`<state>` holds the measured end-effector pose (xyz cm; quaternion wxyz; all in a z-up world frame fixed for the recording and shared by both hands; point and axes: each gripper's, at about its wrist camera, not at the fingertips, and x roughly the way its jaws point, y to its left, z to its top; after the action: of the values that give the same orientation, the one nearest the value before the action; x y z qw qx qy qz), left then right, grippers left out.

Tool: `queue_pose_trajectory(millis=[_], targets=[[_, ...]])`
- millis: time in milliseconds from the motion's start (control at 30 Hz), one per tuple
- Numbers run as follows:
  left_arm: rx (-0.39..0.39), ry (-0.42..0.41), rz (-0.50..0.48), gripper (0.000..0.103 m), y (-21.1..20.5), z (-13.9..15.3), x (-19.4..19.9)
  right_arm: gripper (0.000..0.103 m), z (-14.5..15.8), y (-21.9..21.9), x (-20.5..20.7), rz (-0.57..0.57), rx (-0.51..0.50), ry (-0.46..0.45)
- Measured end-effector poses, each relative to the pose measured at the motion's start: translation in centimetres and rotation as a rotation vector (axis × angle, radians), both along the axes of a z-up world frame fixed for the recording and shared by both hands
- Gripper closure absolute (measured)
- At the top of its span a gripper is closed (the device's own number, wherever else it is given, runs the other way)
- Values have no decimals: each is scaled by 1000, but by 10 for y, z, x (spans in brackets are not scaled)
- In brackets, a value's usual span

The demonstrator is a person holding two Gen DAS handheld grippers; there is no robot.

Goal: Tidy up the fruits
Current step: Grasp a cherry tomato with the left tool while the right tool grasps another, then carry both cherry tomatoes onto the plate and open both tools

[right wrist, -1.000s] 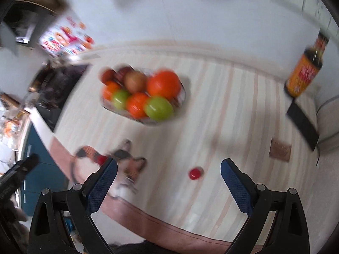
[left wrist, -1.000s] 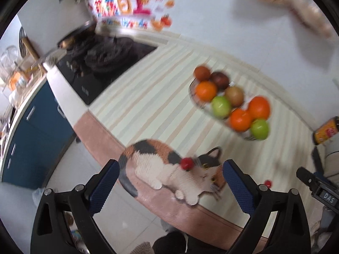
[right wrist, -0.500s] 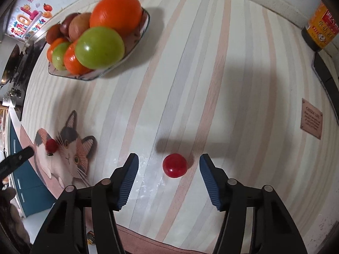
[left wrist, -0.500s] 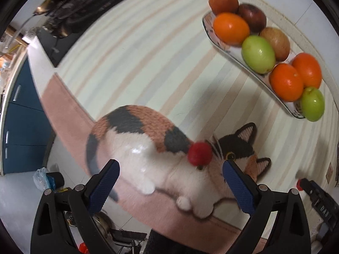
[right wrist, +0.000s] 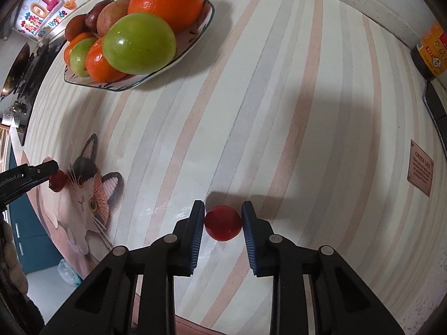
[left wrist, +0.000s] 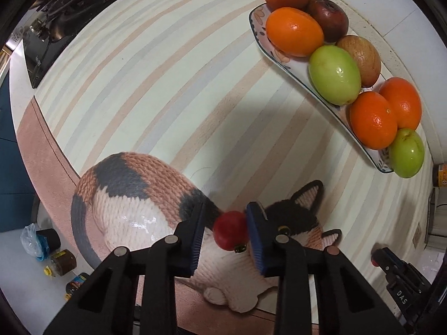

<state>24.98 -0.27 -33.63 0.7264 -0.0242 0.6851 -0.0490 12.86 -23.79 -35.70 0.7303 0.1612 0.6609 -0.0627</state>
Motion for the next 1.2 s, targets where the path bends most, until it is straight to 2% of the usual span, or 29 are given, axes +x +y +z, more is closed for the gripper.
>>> queue_pose_trajectory(millis=[133,333,567,633,733,933,1100,1200], targets=[[-57,47,4,68,6,-6,3,73,-1,3,4,-17,30,-1],[-102,104,1,65,5,-18,5,73,-4,-3,6,-54,111,-11],[-64,88,-40,68,-2,-24,-8,72,-1,-17,3,-103,183,-15],[-43,81,-50,68,-13,-26,-10,71,0,-21,2,-110,184,-13],[-31,72,-58,75,-16,-25,-15,71,0,-20,3,-110,188,-8],[-33,65,-57,75,-17,-18,-20,71,-1,-15,-1,-87,172,-5],[-44,56,-55,75,-6,-6,-27,72,-1,0,3,-32,110,-19],[-52,55,-55,75,-5,5,-16,74,0,6,3,-12,98,-34]])
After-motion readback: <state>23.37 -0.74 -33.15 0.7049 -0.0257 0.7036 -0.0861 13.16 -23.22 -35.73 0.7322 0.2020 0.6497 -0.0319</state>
